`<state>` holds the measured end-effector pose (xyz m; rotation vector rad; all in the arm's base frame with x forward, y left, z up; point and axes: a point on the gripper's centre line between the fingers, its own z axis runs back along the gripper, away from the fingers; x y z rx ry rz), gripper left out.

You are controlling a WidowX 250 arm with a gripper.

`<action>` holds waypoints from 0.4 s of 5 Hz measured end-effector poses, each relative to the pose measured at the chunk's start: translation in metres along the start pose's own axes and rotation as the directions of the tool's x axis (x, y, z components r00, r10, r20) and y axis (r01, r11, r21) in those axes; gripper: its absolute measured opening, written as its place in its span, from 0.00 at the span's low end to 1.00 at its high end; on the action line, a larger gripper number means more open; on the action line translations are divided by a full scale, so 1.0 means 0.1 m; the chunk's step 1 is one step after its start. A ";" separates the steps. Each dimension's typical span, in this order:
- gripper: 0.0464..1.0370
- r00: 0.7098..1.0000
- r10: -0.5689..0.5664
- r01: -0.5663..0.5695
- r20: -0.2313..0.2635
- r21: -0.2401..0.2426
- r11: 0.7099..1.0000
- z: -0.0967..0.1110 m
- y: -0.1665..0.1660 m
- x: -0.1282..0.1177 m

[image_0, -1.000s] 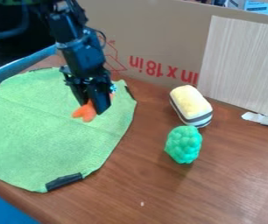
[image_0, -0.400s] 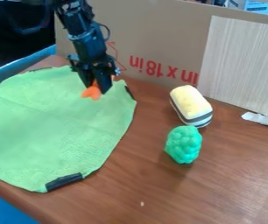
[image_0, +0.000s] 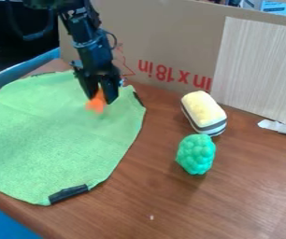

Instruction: Put the orange shrimp to the bottom of the green thing

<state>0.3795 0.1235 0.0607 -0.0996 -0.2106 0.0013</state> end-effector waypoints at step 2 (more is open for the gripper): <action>0.96 0.985 -0.151 0.154 0.088 -0.030 0.988 0.44 -0.21 -0.03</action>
